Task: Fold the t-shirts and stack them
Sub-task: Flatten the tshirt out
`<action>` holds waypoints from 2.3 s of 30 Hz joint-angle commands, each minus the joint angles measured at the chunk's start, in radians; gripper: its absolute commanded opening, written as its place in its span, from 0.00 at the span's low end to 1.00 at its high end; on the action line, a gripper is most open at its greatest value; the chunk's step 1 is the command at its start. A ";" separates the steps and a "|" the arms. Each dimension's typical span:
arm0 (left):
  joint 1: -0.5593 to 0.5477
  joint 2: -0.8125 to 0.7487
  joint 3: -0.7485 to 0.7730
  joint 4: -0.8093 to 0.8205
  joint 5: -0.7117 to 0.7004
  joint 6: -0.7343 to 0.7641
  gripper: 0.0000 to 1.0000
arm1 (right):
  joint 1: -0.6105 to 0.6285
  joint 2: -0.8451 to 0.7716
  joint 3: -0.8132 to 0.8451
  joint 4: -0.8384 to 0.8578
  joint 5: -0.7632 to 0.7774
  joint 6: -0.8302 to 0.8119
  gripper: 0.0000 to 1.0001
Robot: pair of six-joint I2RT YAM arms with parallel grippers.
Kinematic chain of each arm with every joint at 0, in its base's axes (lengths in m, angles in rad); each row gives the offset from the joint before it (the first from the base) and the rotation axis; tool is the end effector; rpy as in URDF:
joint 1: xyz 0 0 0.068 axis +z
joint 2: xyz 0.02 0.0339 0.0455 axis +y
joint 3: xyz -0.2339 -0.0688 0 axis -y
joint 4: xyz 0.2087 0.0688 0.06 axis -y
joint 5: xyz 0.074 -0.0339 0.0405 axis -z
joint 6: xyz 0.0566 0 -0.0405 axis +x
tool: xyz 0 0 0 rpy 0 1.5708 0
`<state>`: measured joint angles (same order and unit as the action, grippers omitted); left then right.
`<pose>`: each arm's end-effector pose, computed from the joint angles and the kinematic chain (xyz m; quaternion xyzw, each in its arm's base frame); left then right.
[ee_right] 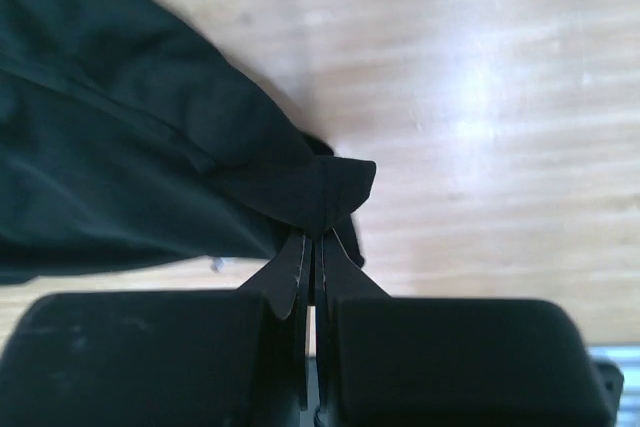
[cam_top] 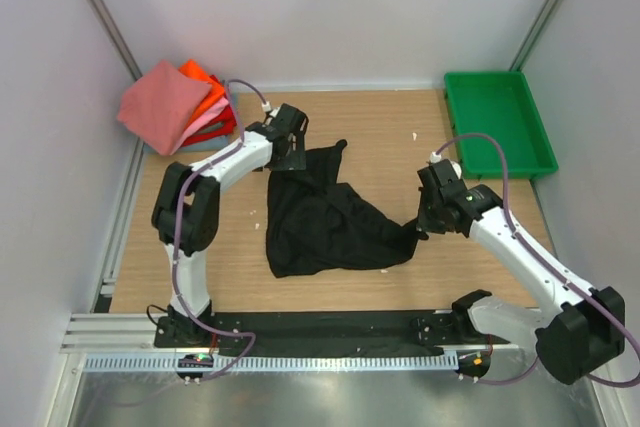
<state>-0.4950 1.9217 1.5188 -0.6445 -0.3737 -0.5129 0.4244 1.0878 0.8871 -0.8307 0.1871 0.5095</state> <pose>0.3435 -0.1620 0.1968 -0.0566 0.9487 0.0344 0.3093 0.1815 0.0705 0.2266 0.0657 0.9577 0.0390 0.2774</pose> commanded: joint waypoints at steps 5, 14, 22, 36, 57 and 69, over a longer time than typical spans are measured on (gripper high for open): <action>0.012 0.152 0.156 0.014 0.070 -0.068 0.91 | 0.004 -0.078 0.044 -0.073 0.015 0.037 0.01; 0.012 0.166 0.093 0.103 0.114 -0.142 0.81 | 0.004 -0.054 0.026 -0.045 -0.009 0.021 0.01; 0.012 0.123 -0.025 0.155 0.143 -0.240 0.67 | 0.004 -0.049 0.021 -0.038 -0.011 0.020 0.01; 0.012 0.039 -0.046 0.129 0.090 -0.265 0.45 | 0.004 -0.048 0.019 -0.036 -0.009 0.021 0.01; 0.010 0.016 -0.068 0.109 0.117 -0.266 0.51 | 0.004 -0.048 0.018 -0.036 -0.012 0.021 0.01; 0.010 0.040 -0.082 0.137 0.127 -0.277 0.43 | 0.004 -0.048 0.016 -0.036 -0.012 0.021 0.01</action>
<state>-0.4877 1.9697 1.4338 -0.5350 -0.2527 -0.7822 0.4244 1.0416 0.8940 -0.8902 0.1764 0.5293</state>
